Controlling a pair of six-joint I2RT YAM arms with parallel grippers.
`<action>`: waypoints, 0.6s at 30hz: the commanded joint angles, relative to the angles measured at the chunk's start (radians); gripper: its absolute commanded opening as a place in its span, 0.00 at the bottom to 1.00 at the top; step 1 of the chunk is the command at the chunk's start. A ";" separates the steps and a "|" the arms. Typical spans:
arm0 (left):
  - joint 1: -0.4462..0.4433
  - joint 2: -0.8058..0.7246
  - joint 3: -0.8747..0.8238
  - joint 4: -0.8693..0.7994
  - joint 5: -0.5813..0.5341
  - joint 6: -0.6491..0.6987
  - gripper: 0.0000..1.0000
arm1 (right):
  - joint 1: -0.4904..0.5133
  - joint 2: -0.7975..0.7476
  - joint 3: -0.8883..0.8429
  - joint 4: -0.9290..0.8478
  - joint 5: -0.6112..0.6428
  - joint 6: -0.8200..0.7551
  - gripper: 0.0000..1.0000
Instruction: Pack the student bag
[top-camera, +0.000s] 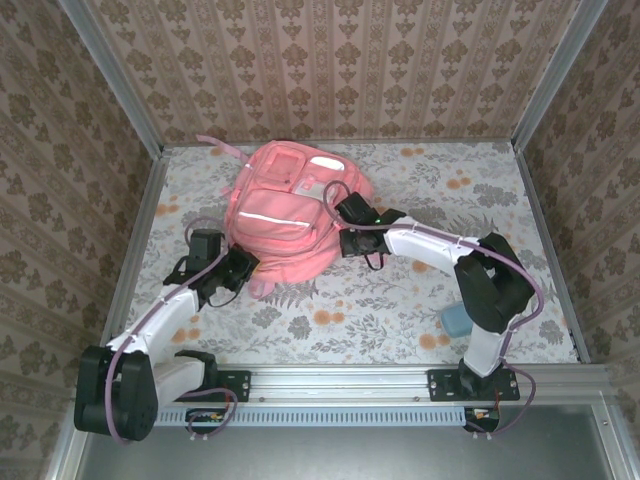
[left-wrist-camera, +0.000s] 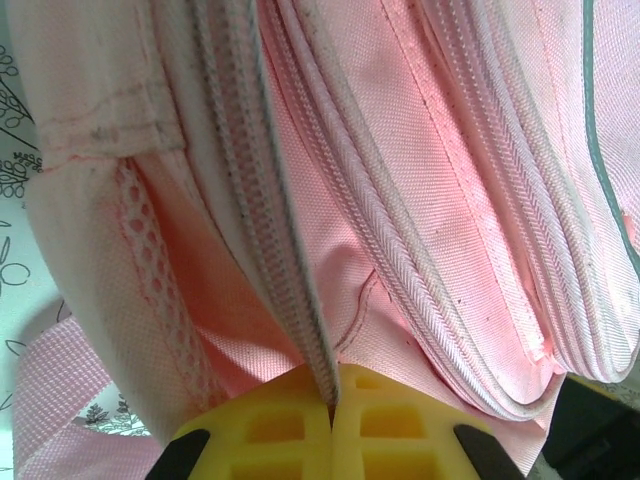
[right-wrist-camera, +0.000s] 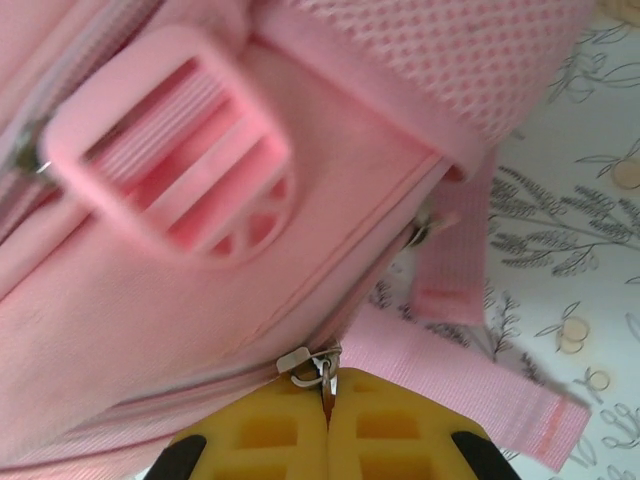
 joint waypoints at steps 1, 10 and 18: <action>0.025 -0.026 0.027 -0.061 -0.039 0.044 0.00 | -0.078 0.032 0.044 -0.064 0.083 0.013 0.00; 0.025 -0.032 0.052 -0.072 0.018 0.058 0.00 | -0.152 0.102 0.139 -0.120 0.039 0.038 0.00; 0.024 -0.072 0.119 -0.192 0.033 0.183 0.58 | -0.161 0.020 0.081 -0.130 -0.019 -0.089 0.00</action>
